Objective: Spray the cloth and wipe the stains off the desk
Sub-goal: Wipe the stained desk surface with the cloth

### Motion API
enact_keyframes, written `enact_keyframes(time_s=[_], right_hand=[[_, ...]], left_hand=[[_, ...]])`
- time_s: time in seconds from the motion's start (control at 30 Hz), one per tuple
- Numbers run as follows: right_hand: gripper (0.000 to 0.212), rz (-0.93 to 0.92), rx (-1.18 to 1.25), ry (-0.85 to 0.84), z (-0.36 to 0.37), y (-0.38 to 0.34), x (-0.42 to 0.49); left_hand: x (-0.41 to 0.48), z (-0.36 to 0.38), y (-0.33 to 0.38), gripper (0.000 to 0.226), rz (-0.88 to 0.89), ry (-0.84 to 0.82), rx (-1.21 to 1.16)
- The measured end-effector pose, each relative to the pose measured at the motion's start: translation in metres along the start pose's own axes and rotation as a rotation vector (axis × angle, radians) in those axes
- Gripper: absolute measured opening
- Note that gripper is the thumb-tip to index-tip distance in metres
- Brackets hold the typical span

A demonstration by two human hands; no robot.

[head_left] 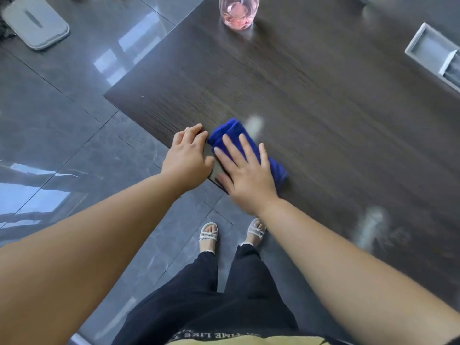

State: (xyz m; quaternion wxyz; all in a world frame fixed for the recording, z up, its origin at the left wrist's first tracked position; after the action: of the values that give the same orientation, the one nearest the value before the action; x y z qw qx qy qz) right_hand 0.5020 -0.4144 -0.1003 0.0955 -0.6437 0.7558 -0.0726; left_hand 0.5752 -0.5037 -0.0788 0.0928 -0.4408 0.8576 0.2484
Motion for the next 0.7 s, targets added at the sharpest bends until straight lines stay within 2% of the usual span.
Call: enact_keyframes(time_s=[0.1,0.17,0.2,0.3,0.33,0.37,0.4,0.43,0.5,0.57,0.63,0.7], right_hand=[[0.049,-0.267,-0.016,-0.115,0.001,0.017,-0.067],[0.049,-0.237,-0.089,-0.101,-0.009,0.062,-0.083],[0.049,-0.105,-0.094,-0.087,-0.015,0.088,-0.079],[0.054,0.519,-0.037,0.059,-0.031,0.133,-0.053],[0.055,0.669,-0.021,0.076,-0.029,0.127,-0.046],[0.056,0.729,-0.006,0.07,-0.025,0.114,-0.04],[0.056,0.686,0.0,0.075,-0.02,0.097,-0.036],[0.056,0.559,0.009,0.08,-0.017,0.077,-0.037],[0.054,0.182,-0.029,0.029,-0.007,0.047,-0.067],[0.05,-0.058,-0.051,-0.059,-0.001,0.052,-0.116],[0.049,-0.07,-0.085,-0.066,-0.01,0.091,-0.159],[0.052,0.193,-0.081,-0.021,-0.025,0.14,-0.174]], left_hand=[[-0.002,-0.002,0.003,0.057,-0.002,0.024,-0.047],[-0.007,0.001,0.009,0.058,0.046,0.03,0.02],[-0.01,0.004,0.015,0.058,0.087,0.031,0.071],[-0.018,0.014,0.035,0.057,0.184,0.025,0.156],[-0.021,0.017,0.04,0.057,0.194,0.025,0.159],[-0.024,0.02,0.044,0.056,0.196,0.027,0.155],[-0.027,0.023,0.049,0.055,0.19,0.032,0.148],[-0.029,0.026,0.052,0.055,0.185,0.037,0.143],[-0.035,0.032,0.06,0.052,0.181,0.048,0.119],[-0.043,0.037,0.069,0.05,0.196,0.053,0.099],[-0.054,0.044,0.085,0.05,0.257,0.05,0.094],[-0.065,0.053,0.098,0.052,0.284,0.025,0.068]])
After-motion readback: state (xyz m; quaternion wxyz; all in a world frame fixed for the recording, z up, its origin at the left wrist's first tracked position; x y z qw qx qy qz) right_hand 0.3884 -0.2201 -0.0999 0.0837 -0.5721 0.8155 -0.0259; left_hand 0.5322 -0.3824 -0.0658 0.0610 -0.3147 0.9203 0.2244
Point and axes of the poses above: each hand's wrist, its own x-axis towards the middle knuckle, its own z-axis out of the palm, y = z × x, the point moved 9 cm from there along x, towards the middle knuckle, and after that the axes turned 3 degrees about x, right-handed, at the moved point
